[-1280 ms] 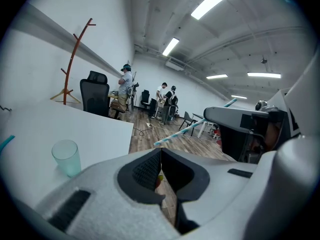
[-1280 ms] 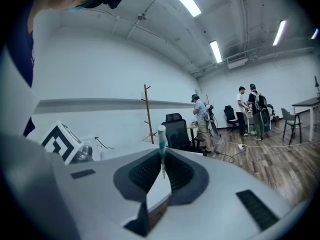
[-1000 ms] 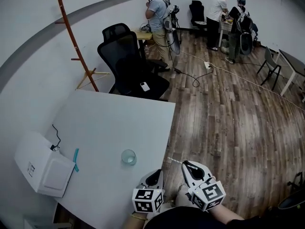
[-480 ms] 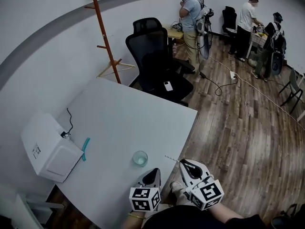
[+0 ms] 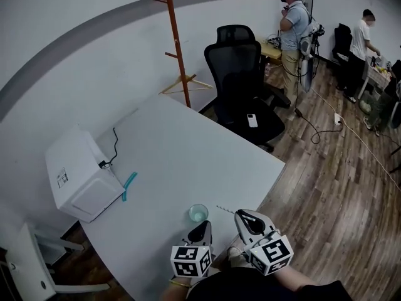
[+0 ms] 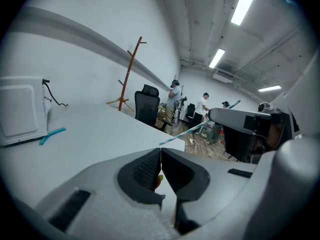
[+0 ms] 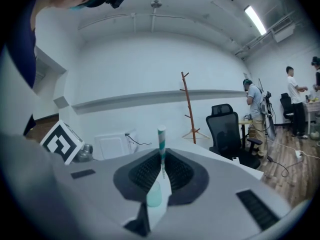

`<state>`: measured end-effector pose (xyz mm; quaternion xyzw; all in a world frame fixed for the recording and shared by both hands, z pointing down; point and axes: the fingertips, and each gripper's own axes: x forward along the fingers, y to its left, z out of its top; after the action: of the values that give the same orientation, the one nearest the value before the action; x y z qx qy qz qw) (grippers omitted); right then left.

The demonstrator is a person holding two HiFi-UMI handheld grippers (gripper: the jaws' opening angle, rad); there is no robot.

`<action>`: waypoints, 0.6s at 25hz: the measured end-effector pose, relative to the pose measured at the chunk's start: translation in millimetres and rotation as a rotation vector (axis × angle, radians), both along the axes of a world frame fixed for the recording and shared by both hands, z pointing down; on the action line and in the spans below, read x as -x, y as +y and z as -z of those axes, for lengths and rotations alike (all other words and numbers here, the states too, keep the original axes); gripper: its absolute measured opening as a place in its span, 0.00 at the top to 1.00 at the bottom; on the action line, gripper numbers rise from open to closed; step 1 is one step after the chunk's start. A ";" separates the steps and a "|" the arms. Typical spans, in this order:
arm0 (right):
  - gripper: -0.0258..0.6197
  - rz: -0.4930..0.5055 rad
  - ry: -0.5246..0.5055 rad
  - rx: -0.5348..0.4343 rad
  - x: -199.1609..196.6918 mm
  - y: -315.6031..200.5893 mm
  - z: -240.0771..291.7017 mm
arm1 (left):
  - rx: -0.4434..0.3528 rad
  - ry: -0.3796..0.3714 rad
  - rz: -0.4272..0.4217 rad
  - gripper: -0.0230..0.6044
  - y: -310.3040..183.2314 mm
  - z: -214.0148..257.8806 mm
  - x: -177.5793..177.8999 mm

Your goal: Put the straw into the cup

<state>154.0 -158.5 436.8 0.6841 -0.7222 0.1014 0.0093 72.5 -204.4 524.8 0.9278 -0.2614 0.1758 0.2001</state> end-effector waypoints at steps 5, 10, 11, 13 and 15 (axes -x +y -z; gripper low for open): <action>0.90 0.099 0.000 0.012 10.0 -21.3 -3.9 | -0.002 -0.002 0.088 0.93 -13.1 0.9 10.6; 0.90 0.190 0.003 0.027 17.9 -35.4 -7.9 | 0.004 -0.011 0.176 0.93 -19.9 -1.1 22.1; 0.90 0.207 0.004 0.026 19.6 -37.7 -7.9 | 0.005 -0.012 0.191 0.93 -20.6 -1.6 24.0; 0.90 0.238 0.006 0.027 23.1 -42.0 -8.8 | 0.005 -0.014 0.220 0.93 -21.8 -2.6 27.5; 0.90 0.268 0.007 0.032 26.5 -45.1 -11.0 | 0.005 -0.016 0.247 0.93 -22.1 -3.7 30.8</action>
<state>127.5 -203.6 447.8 0.5815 -0.8055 0.1084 0.0363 41.7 -226.5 528.5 0.8865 -0.3749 0.1580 0.2202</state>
